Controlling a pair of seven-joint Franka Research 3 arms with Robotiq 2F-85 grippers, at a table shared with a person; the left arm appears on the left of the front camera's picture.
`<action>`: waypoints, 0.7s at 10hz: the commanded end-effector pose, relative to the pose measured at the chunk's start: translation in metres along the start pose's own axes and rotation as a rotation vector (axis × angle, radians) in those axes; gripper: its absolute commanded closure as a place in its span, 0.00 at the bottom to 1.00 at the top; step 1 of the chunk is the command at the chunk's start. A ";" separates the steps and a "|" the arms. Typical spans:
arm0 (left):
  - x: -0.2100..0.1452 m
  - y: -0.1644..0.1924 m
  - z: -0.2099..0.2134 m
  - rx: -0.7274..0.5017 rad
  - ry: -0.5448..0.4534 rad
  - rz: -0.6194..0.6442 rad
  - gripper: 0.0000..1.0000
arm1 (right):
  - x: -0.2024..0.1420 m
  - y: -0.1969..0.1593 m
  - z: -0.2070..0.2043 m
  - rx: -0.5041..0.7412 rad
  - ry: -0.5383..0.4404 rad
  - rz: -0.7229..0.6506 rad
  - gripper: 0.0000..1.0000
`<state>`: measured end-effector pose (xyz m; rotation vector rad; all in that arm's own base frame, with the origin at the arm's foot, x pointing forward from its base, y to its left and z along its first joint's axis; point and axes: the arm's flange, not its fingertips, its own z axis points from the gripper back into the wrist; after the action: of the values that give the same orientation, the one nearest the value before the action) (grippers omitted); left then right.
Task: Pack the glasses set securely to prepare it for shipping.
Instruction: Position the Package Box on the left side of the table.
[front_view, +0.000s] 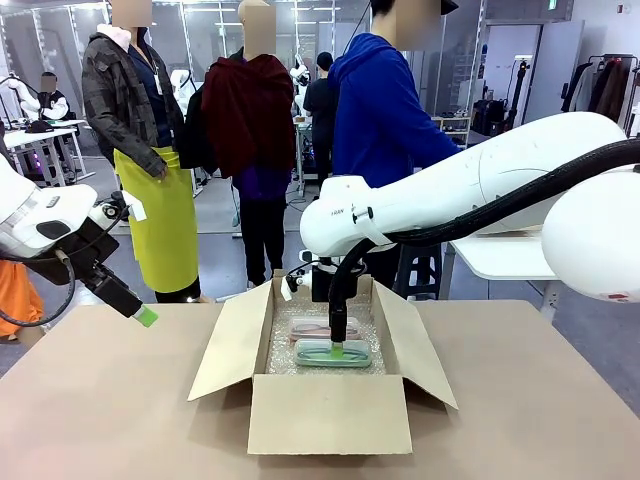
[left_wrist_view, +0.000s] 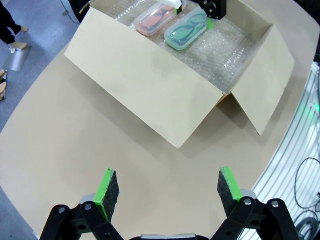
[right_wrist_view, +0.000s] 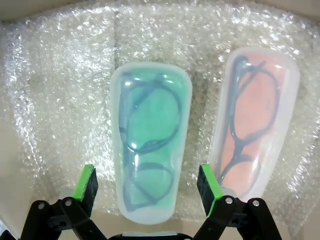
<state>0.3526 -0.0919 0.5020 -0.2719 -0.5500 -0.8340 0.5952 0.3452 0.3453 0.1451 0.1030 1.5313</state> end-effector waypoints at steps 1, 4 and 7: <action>-0.001 0.001 0.001 -0.012 -0.009 -0.003 0.00 | -0.022 0.032 0.045 -0.101 -0.006 -0.058 0.00; -0.001 0.001 0.001 -0.012 -0.009 -0.003 0.00 | -0.081 0.080 0.086 -0.214 -0.080 -0.231 0.00; -0.001 0.001 0.001 -0.012 -0.009 -0.003 0.00 | -0.132 0.121 0.104 -0.323 -0.254 -0.399 0.00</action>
<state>0.3526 -0.0919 0.5020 -0.2716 -0.5500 -0.8338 0.5174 0.2215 0.4734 0.0629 -0.2196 1.1721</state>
